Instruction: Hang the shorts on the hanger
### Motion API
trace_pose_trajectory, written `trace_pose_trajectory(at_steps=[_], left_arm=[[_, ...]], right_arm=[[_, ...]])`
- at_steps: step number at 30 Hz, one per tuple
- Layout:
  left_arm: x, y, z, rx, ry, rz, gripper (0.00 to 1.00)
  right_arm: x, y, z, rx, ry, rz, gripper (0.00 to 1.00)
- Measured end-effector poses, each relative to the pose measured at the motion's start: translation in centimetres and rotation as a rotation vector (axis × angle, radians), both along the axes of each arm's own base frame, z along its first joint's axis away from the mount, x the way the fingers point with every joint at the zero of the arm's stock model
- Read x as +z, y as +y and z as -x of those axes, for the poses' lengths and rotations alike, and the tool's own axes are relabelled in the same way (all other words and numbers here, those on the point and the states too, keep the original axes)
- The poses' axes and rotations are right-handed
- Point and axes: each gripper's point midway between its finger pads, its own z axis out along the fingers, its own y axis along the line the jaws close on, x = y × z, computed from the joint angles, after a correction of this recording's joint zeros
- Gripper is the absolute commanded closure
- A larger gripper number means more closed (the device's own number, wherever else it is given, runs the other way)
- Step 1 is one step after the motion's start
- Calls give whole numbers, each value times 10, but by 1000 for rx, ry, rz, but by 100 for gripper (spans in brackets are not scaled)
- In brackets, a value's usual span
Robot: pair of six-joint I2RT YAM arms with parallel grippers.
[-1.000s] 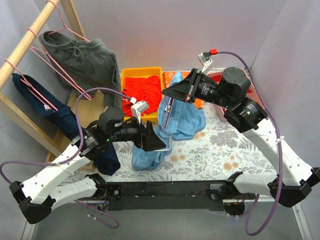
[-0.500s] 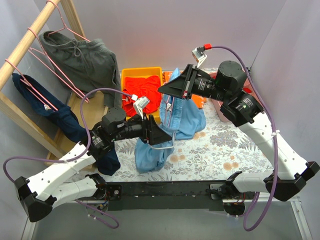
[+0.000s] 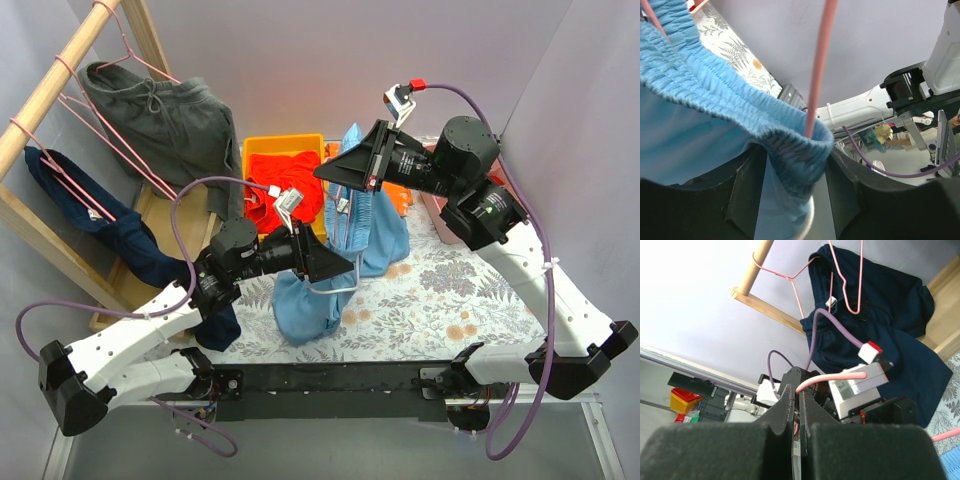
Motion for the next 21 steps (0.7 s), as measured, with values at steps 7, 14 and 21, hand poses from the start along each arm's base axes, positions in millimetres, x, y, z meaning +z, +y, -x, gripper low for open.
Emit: trace_pose_trajectory(at_steps=[7, 14, 21], left_arm=[[3, -2, -3, 20, 6, 59, 46], [9, -1, 1, 15, 19, 135, 40], [14, -1, 3, 9, 42, 186, 79]], right_arm=[[13, 0, 5, 28, -17, -39, 99], [23, 2, 11, 77, -36, -103, 99], [18, 6, 13, 113, -18, -131, 99]])
